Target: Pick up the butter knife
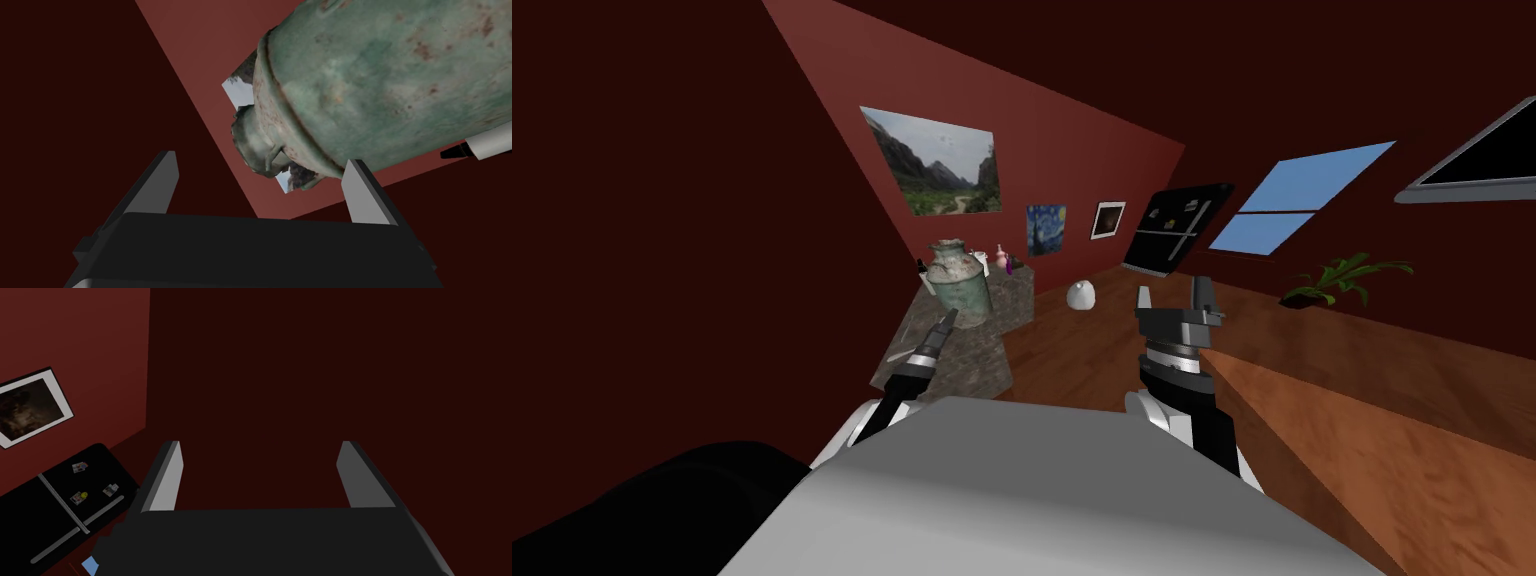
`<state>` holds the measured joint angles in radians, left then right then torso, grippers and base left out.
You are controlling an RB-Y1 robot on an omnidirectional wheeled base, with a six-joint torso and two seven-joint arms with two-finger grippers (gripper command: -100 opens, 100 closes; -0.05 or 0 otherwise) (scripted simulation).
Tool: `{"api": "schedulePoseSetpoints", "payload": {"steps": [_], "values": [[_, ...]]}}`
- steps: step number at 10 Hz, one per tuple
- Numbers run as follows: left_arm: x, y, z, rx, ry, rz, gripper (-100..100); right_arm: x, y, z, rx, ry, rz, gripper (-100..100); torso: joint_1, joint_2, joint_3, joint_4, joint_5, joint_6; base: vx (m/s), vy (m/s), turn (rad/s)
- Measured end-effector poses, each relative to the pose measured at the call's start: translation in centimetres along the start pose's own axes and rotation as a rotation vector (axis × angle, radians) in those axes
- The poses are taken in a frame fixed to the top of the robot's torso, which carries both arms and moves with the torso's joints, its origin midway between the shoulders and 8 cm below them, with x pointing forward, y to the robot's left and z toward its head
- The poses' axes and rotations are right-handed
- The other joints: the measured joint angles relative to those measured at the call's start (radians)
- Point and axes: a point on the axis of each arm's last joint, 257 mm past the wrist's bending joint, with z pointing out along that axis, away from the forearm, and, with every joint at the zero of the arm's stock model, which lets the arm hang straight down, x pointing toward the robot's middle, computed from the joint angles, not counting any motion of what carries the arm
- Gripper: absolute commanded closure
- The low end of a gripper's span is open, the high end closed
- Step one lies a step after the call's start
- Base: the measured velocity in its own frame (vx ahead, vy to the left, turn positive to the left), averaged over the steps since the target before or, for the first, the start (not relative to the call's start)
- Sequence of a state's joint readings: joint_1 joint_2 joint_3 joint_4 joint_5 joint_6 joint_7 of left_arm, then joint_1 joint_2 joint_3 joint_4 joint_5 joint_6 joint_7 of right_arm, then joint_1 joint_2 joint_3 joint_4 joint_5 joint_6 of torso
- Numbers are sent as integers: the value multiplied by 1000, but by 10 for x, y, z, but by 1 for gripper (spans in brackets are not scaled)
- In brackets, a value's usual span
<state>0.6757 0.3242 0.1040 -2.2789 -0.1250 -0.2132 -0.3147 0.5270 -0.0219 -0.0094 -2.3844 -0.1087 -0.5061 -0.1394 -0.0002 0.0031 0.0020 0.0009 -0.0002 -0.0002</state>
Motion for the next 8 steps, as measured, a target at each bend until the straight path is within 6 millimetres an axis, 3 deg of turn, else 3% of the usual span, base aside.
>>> {"api": "schedulePoseSetpoints", "payload": {"steps": [8], "values": [[15,92,-40,-275,151,133,-100,0,0,0,0,0,0,0,2,-1,0,0,0,0,-21,-18,-162]]}}
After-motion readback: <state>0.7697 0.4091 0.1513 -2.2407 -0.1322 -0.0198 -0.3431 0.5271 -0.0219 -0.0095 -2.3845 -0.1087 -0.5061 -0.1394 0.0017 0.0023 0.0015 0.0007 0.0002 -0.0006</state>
